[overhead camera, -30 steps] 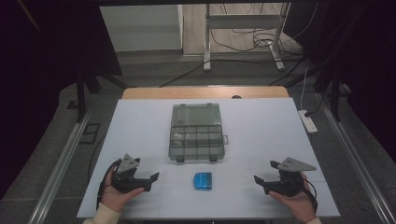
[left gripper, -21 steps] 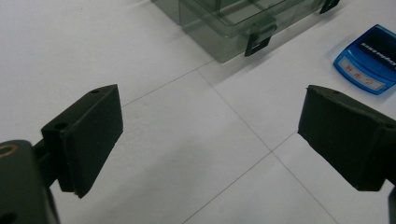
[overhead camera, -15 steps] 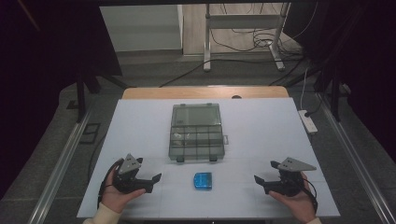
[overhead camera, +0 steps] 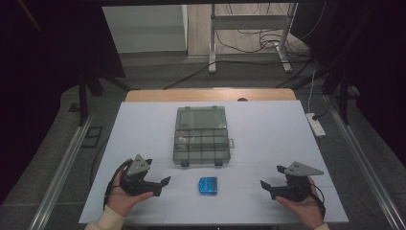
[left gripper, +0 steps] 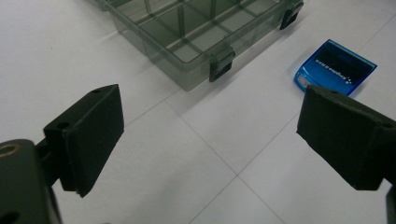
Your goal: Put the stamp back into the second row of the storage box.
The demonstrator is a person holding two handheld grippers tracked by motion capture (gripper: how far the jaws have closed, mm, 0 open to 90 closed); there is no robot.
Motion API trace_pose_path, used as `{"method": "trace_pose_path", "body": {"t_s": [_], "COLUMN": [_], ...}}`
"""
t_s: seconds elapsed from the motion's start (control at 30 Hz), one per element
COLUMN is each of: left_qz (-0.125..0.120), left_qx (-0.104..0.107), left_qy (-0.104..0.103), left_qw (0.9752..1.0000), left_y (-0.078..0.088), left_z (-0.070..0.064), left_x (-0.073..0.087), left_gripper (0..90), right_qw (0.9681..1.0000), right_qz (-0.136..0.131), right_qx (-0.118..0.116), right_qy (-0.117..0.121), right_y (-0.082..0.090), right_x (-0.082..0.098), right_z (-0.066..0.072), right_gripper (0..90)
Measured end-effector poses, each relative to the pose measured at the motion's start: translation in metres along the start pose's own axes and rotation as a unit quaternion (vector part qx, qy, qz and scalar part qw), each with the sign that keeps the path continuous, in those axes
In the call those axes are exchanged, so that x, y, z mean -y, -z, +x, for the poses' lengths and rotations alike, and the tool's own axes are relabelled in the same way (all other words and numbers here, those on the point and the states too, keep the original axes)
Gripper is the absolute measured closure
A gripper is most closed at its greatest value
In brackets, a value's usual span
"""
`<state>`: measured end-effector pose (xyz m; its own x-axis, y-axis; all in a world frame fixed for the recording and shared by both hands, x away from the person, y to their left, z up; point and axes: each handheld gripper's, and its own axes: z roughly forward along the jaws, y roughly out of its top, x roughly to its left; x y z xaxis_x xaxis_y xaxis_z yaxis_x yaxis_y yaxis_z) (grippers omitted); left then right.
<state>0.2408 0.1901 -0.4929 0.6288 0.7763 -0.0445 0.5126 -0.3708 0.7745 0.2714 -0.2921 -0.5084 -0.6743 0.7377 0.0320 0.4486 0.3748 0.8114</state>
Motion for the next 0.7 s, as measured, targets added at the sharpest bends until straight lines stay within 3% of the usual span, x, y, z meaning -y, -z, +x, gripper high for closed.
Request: {"method": "trace_pose_path", "body": {"t_s": [0.2,0.5,0.7], "left_qz": [0.001,0.014,0.018], "left_qx": [0.015,0.038,0.044], "left_qy": [-0.005,-0.028,-0.035], "left_qw": [0.9999,0.9988,0.9983], "left_y": [-0.001,-0.01,-0.014], "left_z": [-0.002,-0.012,-0.016], "left_x": [-0.006,-0.022,-0.029], "left_gripper": [8.7,8.7,8.4], "right_qw": [1.0,1.0,1.0], "right_qz": [0.002,0.003,0.005], "right_qx": [0.0,0.001,0.002], "right_qy": [-0.001,0.0,-0.001], "right_y": [-0.001,0.0,0.0], "right_x": [0.0,0.001,0.001], "right_z": [0.0,0.0,0.0], "right_gripper": [12.3,12.3,12.4]}}
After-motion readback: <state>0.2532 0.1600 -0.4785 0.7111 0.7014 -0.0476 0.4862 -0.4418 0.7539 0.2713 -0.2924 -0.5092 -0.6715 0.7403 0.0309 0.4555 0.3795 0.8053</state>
